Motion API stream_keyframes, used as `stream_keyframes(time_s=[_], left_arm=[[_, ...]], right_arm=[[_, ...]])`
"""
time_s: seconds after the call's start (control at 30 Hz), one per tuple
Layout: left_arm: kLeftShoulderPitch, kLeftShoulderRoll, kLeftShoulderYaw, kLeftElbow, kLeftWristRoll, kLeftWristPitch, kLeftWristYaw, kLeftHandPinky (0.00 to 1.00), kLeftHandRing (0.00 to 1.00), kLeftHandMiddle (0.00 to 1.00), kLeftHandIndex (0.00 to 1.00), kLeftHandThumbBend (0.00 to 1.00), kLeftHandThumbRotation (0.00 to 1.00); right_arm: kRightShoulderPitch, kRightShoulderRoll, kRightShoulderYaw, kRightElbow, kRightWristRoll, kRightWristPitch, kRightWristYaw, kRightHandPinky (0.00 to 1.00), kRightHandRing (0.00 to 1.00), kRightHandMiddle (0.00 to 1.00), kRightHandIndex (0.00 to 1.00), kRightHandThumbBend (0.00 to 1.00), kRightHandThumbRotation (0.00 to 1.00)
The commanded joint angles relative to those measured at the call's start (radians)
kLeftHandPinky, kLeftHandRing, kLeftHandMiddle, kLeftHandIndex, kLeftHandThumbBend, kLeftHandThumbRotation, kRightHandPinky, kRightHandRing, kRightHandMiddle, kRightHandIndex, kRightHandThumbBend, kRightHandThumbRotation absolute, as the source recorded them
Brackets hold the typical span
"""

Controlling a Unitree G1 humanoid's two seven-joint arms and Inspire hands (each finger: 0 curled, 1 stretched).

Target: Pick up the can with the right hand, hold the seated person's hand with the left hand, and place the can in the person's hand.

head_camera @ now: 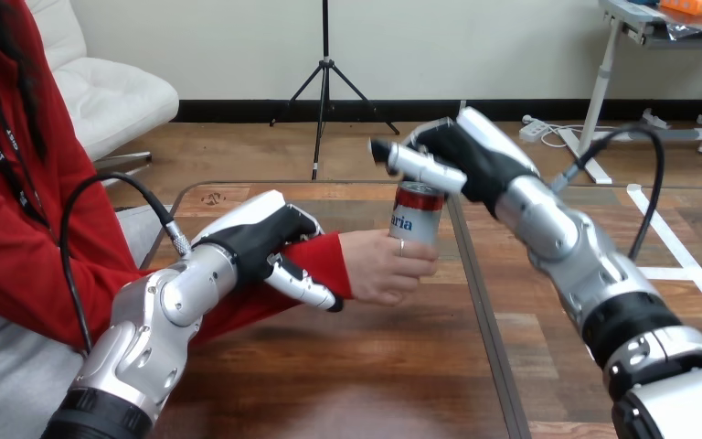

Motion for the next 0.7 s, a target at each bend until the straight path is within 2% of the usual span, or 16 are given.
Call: stream_keyframes(time_s=[0.0, 0.33, 0.67], left_arm=[[-0.292, 0.010, 0.098, -0.252, -0.019, -0.106, 0.105, 0.54, 0.66, 0.69, 0.70, 0.93, 0.52], [-0.270, 0.009, 0.099, -0.260, -0.027, -0.091, 0.109, 0.65, 0.78, 0.79, 0.80, 1.00, 0.62], [-0.250, 0.011, 0.102, -0.258, -0.028, -0.088, 0.112, 0.68, 0.84, 0.86, 0.89, 1.00, 0.70]], right_arm=[[-0.340, 0.006, -0.036, -0.240, 0.063, -0.011, 0.003, 0.44, 0.52, 0.55, 0.57, 0.85, 1.00], [-0.326, -0.003, -0.030, -0.258, 0.063, -0.008, 0.012, 0.44, 0.52, 0.56, 0.59, 0.92, 1.00], [-0.307, -0.015, -0.032, -0.280, 0.087, -0.008, 0.045, 0.46, 0.55, 0.60, 0.63, 0.99, 1.00]])
